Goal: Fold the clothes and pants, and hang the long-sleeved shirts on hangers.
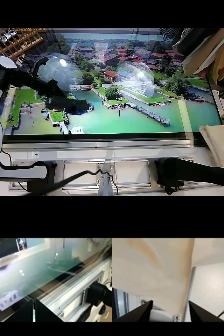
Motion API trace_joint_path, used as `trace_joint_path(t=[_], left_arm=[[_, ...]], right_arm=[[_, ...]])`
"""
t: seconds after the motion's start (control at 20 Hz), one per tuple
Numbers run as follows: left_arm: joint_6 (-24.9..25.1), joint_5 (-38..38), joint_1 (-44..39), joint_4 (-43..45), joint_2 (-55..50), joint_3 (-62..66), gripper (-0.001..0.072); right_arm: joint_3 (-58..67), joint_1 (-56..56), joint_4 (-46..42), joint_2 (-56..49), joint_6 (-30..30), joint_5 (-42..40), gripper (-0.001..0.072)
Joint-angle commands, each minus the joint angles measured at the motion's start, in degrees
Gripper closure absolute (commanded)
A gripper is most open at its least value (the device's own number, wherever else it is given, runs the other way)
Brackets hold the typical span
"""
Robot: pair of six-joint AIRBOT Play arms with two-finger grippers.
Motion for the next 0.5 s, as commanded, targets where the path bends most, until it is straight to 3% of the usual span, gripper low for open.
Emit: trace_joint_path(t=[0.0,0.05,0.1,0.25,0.35,0.45], left_arm=[[-0.39,0.11,0.04,0.02,-0.04,-0.02,0.0698],[-0.39,0.11,0.04,0.02,-0.04,-0.02,0.0698],[-0.35,0.11,0.04,0.02,-0.04,-0.02,0.0697],[-0.31,0.13,0.04,0.07,-0.04,-0.02,0.0697],[0.39,0.15,0.07,1.68,-0.02,0.0,0.0698],[-3.41,0.22,0.04,15.17,0.26,0.81,0.0699]], right_arm=[[-0.13,0.7,-1.2,-0.96,2.1,-2.84,0.011],[0.7,2.16,-0.26,-0.96,2.12,-2.56,0.0054],[1.62,4.0,3.8,-0.96,2.21,-2.29,0.0042],[1.49,15.78,32.63,-1.62,1.86,-5.92,0.0106],[0.59,31.34,36.65,-2.89,1.33,-6.47,0.0127],[-0.9,50.12,31.43,-4.11,-1.6,-7.08,0.0311]])
